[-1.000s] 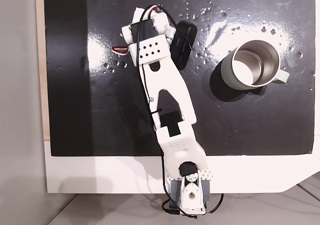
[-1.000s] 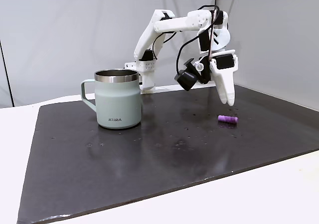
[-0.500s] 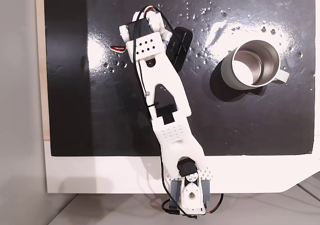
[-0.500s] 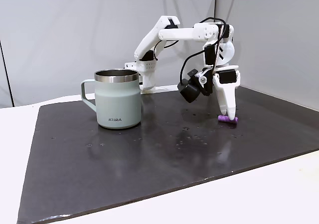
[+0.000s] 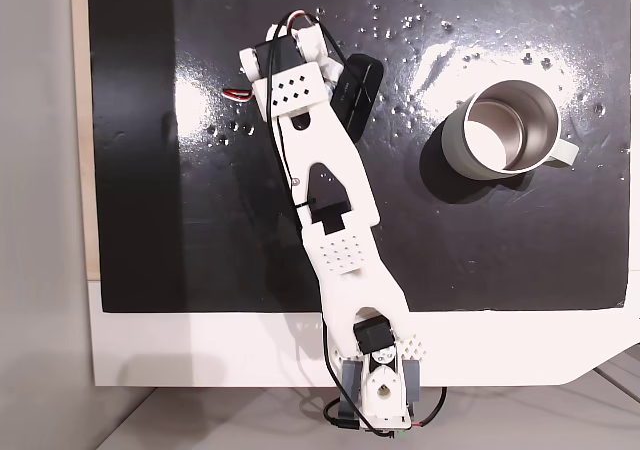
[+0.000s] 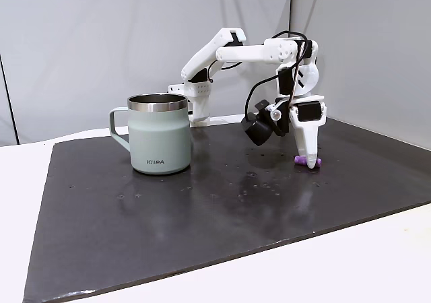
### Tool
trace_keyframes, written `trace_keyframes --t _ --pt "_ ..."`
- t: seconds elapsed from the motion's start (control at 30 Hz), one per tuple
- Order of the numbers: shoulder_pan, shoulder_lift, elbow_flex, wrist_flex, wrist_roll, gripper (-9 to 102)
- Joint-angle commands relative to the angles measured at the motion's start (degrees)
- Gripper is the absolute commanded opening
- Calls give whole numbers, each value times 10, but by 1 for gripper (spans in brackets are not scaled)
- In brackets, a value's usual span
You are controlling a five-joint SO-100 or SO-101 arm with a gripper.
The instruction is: Grasp a pengrip and put it in the cup.
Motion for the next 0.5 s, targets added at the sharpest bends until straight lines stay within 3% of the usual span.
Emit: trace_keyframes --t 0.0,0.07,0.2,0.47 --pt "-3 0 -25 -1 -2 6" --pt "2 -1 -25 1 -1 0" --pt "7 40 -6 13 6 0" --pt "-8 268 104 22 -33 0"
